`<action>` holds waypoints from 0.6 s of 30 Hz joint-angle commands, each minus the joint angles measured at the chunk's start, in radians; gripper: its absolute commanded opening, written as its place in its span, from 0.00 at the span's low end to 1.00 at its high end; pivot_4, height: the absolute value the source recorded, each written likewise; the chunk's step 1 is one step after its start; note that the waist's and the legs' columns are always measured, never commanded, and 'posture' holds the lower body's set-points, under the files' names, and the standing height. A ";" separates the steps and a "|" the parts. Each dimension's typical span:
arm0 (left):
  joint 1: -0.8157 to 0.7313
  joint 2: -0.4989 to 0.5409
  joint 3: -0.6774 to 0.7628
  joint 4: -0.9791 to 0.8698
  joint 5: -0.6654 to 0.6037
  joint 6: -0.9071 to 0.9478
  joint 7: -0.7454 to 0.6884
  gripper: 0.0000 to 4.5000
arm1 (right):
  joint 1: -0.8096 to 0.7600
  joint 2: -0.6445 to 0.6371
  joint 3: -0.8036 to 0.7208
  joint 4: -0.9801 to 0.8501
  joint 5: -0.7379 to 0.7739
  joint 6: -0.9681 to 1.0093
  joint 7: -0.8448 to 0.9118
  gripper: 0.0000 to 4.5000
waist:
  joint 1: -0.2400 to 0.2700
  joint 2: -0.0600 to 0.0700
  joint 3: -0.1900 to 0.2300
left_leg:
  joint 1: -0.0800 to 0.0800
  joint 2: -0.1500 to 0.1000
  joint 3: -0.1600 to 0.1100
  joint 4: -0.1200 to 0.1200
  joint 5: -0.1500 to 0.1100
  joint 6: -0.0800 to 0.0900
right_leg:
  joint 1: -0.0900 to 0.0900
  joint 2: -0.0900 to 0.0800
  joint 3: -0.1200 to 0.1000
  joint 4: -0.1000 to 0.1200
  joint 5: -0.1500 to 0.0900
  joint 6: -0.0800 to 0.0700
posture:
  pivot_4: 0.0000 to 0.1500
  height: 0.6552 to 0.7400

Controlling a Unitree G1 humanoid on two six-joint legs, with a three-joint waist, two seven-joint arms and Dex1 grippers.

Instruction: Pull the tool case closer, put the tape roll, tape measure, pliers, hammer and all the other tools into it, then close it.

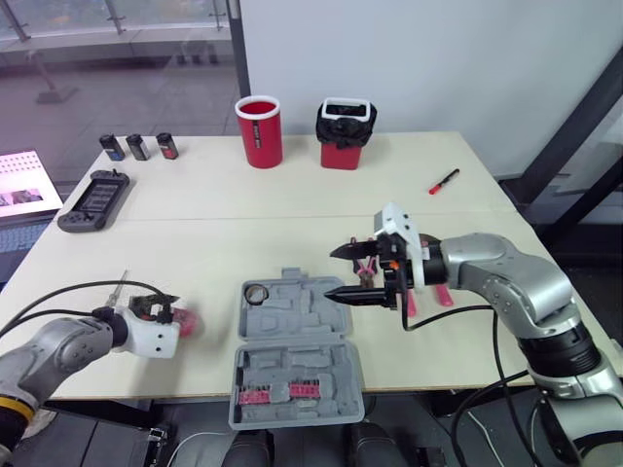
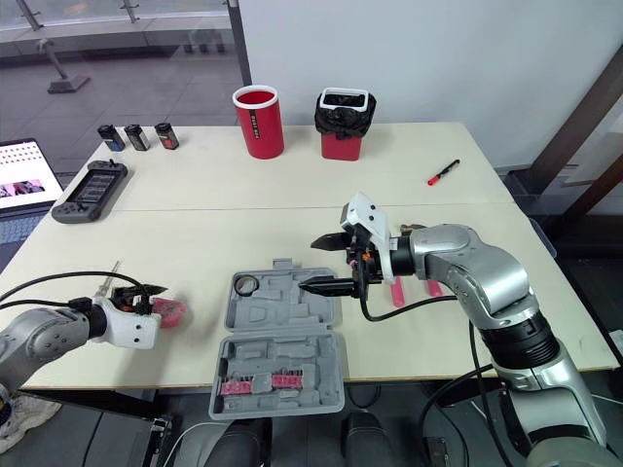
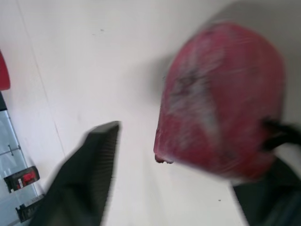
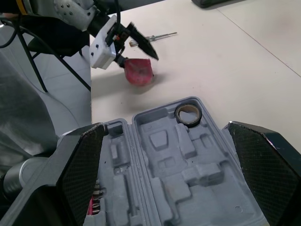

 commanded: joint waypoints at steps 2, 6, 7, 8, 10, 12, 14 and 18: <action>0.123 0.095 0.112 -0.001 -0.280 -0.077 -0.145 0.99 | -0.028 -0.004 -0.007 0.001 -0.006 -0.016 0.026 1.00 | -0.010 0.000 0.000 | 0.000 0.000 0.000 0.000 0.000 0.000 | 0.000 0.000 0.000 0.000 -0.001 -0.002 | 1.00 1.00; 0.271 0.130 0.188 -0.032 -0.640 -0.076 -0.406 0.99 | -0.043 0.005 0.007 0.026 -0.019 -0.029 0.046 1.00 | -0.014 0.001 0.000 | 0.000 0.000 0.000 0.000 0.000 0.000 | 0.000 -0.001 0.000 0.000 -0.002 -0.003 | 1.00 1.00; 0.296 0.129 0.208 -0.041 -0.721 -0.056 -0.473 0.99 | -0.048 0.010 0.010 0.032 -0.023 -0.033 0.048 1.00 | -0.015 0.001 0.000 | 0.000 0.000 0.001 0.000 0.000 0.000 | 0.000 -0.001 0.000 0.000 -0.002 -0.004 | 1.00 1.00; 0.307 0.120 0.230 -0.053 -0.799 -0.005 -0.530 0.99 | -0.051 0.015 0.013 0.036 -0.025 -0.035 0.050 1.00 | -0.014 0.001 0.000 | 0.000 0.000 0.001 0.000 0.000 0.000 | 0.000 -0.002 0.000 0.000 -0.002 -0.004 | 1.00 1.00; 0.306 0.099 0.262 -0.078 -0.932 0.135 -0.612 0.99 | -0.056 0.022 0.016 0.040 -0.028 -0.038 0.054 1.00 | -0.012 0.001 0.000 | 0.000 0.000 0.001 0.000 0.000 0.000 | 0.000 -0.001 0.000 0.000 -0.002 -0.004 | 1.00 1.00; 0.277 0.078 0.265 -0.066 -0.974 0.217 -0.666 0.99 | -0.059 0.028 0.017 0.038 -0.027 -0.038 0.055 1.00 | -0.011 0.001 0.000 | 0.000 0.000 0.001 0.000 0.000 0.000 | 0.000 -0.001 0.000 0.000 -0.002 -0.004 | 1.00 1.00; 0.223 0.043 0.252 -0.047 -0.983 0.285 -0.692 0.99 | -0.058 0.029 0.013 0.031 -0.025 -0.033 0.055 1.00 | -0.011 0.001 0.000 | 0.000 0.000 0.001 0.000 0.000 0.000 | 0.000 -0.001 0.000 0.000 -0.002 -0.004 | 1.00 1.00; 0.098 -0.042 0.210 0.038 -0.924 0.320 -0.737 0.99 | -0.048 0.022 0.002 0.000 -0.016 -0.015 0.047 1.00 | -0.013 0.000 0.000 | 0.000 0.000 0.001 0.001 0.000 0.000 | 0.000 0.000 0.000 0.000 -0.002 -0.003 | 1.00 1.00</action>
